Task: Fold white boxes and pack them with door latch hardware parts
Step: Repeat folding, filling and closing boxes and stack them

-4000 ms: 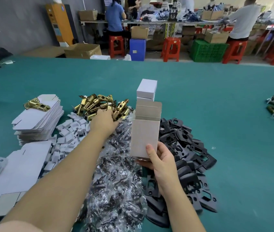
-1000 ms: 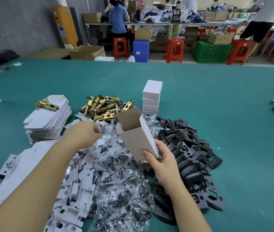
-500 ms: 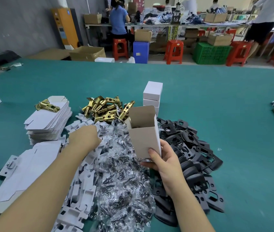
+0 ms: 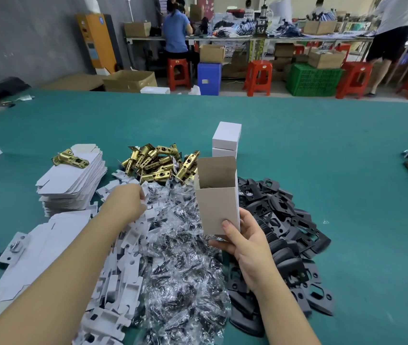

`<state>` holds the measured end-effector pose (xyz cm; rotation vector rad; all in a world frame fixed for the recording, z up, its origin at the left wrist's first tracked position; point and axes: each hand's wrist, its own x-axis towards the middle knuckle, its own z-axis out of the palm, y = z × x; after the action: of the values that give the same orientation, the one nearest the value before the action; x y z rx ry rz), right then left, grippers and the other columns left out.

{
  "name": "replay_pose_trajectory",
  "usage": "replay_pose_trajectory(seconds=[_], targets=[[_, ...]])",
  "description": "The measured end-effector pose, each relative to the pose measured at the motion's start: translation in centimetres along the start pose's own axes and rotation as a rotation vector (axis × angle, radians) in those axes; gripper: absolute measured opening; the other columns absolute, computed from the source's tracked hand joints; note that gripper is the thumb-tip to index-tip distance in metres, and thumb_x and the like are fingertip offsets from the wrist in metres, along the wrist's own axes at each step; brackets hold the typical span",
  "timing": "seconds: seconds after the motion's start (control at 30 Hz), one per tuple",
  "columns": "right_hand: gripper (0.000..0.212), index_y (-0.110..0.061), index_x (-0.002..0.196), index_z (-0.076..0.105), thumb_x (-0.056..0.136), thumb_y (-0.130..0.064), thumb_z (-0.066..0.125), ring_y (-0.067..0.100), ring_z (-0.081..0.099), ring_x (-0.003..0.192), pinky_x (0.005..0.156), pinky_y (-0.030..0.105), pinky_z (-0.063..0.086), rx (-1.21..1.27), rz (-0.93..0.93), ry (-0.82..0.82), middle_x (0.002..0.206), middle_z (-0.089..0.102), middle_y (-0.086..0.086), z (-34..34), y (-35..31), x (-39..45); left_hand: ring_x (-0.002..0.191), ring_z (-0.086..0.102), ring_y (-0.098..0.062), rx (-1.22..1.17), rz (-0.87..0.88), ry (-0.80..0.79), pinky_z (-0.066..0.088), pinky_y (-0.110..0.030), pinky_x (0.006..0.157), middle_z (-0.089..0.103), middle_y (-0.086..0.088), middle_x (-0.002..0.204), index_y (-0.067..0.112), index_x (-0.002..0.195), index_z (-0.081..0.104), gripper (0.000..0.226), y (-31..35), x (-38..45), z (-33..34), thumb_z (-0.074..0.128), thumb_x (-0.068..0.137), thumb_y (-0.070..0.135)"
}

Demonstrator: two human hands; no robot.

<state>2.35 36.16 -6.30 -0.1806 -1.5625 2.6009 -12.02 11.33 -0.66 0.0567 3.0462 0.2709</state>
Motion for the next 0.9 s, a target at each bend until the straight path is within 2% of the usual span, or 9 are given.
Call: replay_pose_trajectory(seconds=[0.13, 0.2, 0.33, 0.4, 0.43, 0.57, 0.7, 0.83, 0.9], targets=[[0.035, -0.026, 0.117, 0.07, 0.084, -0.021, 0.077, 0.033, 0.073, 0.107, 0.076, 0.039, 0.064, 0.005, 0.003, 0.004, 0.119, 0.074, 0.007, 0.0, 0.0, 0.1, 0.066, 0.061, -0.011, -0.308, 0.05, 0.158, 0.047, -0.026, 0.056, 0.069, 0.004, 0.086, 0.019, 0.092, 0.07, 0.006, 0.6, -0.7, -1.9, 0.075, 0.091, 0.022], [0.036, -0.024, 0.119, 0.069, 0.084, -0.021, 0.077, 0.033, 0.073, 0.107, 0.076, 0.039, 0.064, 0.007, 0.005, 0.005, 0.119, 0.074, 0.007, -0.1, 0.1, 0.1, 0.073, 0.064, -0.011, -0.477, 0.113, 0.182, 0.047, -0.026, 0.061, 0.072, 0.007, 0.084, 0.025, 0.087, 0.071, 0.007, 1.2, -1.5, -3.2, 0.078, 0.088, 0.023], [0.043, -0.019, 0.124, 0.065, 0.083, -0.021, 0.076, 0.033, 0.073, 0.108, 0.076, 0.039, 0.064, 0.002, 0.004, 0.001, 0.119, 0.073, 0.008, 0.0, 0.2, 0.1, 0.085, 0.07, -0.006, -0.792, 0.235, 0.167, 0.054, -0.027, 0.075, 0.075, 0.016, 0.089, 0.035, 0.096, 0.076, 0.02, 2.5, -3.4, -5.2, 0.075, 0.091, 0.016], [0.044, -0.018, 0.126, 0.064, 0.083, -0.021, 0.076, 0.032, 0.073, 0.108, 0.076, 0.039, 0.064, 0.003, 0.002, -0.006, 0.119, 0.073, 0.008, 0.0, 0.2, 0.1, 0.09, 0.071, -0.014, -0.839, 0.277, 0.175, 0.058, -0.034, 0.079, 0.076, 0.012, 0.091, 0.034, 0.1, 0.078, 0.028, 3.0, -4.0, -5.7, 0.072, 0.092, 0.008], [0.044, -0.018, 0.126, 0.063, 0.083, -0.021, 0.076, 0.031, 0.073, 0.107, 0.076, 0.038, 0.064, 0.004, 0.001, -0.01, 0.118, 0.074, 0.007, 0.0, 0.1, 0.1, 0.089, 0.072, -0.016, -0.854, 0.291, 0.191, 0.058, -0.035, 0.078, 0.076, 0.011, 0.09, 0.033, 0.099, 0.078, 0.028, 3.3, -4.3, -5.9, 0.072, 0.092, 0.006], [0.044, -0.016, 0.125, 0.063, 0.083, -0.021, 0.076, 0.033, 0.074, 0.106, 0.074, 0.036, 0.064, 0.008, 0.002, -0.015, 0.117, 0.074, 0.006, -0.1, 0.0, 0.0, 0.077, 0.068, -0.007, -0.873, 0.339, 0.317, 0.051, -0.015, 0.067, 0.074, 0.011, 0.081, 0.034, 0.09, 0.076, 0.03, 4.4, -5.5, -6.8, 0.075, 0.088, 0.004], [0.046, -0.015, 0.128, 0.061, 0.085, -0.02, 0.074, 0.032, 0.074, 0.107, 0.075, 0.036, 0.064, -0.01, 0.005, -0.015, 0.118, 0.074, 0.007, 0.0, 0.0, 0.0, 0.082, 0.07, -0.015, -0.846, 0.435, 0.388, 0.057, -0.025, 0.075, 0.075, 0.006, 0.088, 0.023, 0.093, 0.079, 0.019, 5.5, -6.7, -7.9, 0.077, 0.087, 0.004], [0.039, -0.016, 0.13, 0.061, 0.093, -0.012, 0.071, 0.031, 0.073, 0.108, 0.077, 0.036, 0.064, -0.036, 0.013, -0.025, 0.12, 0.073, 0.009, 0.0, 0.1, 0.0, 0.084, 0.064, -0.006, -0.594, 0.628, 0.477, 0.047, -0.014, 0.076, 0.072, 0.007, 0.091, 0.016, 0.095, 0.079, 0.016, 7.1, -7.9, -8.8, 0.074, 0.089, 0.003], [0.041, -0.017, 0.13, 0.061, 0.091, -0.014, 0.072, 0.031, 0.073, 0.109, 0.077, 0.037, 0.063, -0.036, 0.017, -0.027, 0.122, 0.072, 0.01, 0.1, 0.0, -0.1, 0.084, 0.064, -0.013, -0.472, 0.693, 0.504, 0.051, -0.025, 0.079, 0.072, 0.001, 0.093, 0.012, 0.101, 0.078, 0.018, 8.0, -8.2, -8.9, 0.071, 0.09, 0.0]])
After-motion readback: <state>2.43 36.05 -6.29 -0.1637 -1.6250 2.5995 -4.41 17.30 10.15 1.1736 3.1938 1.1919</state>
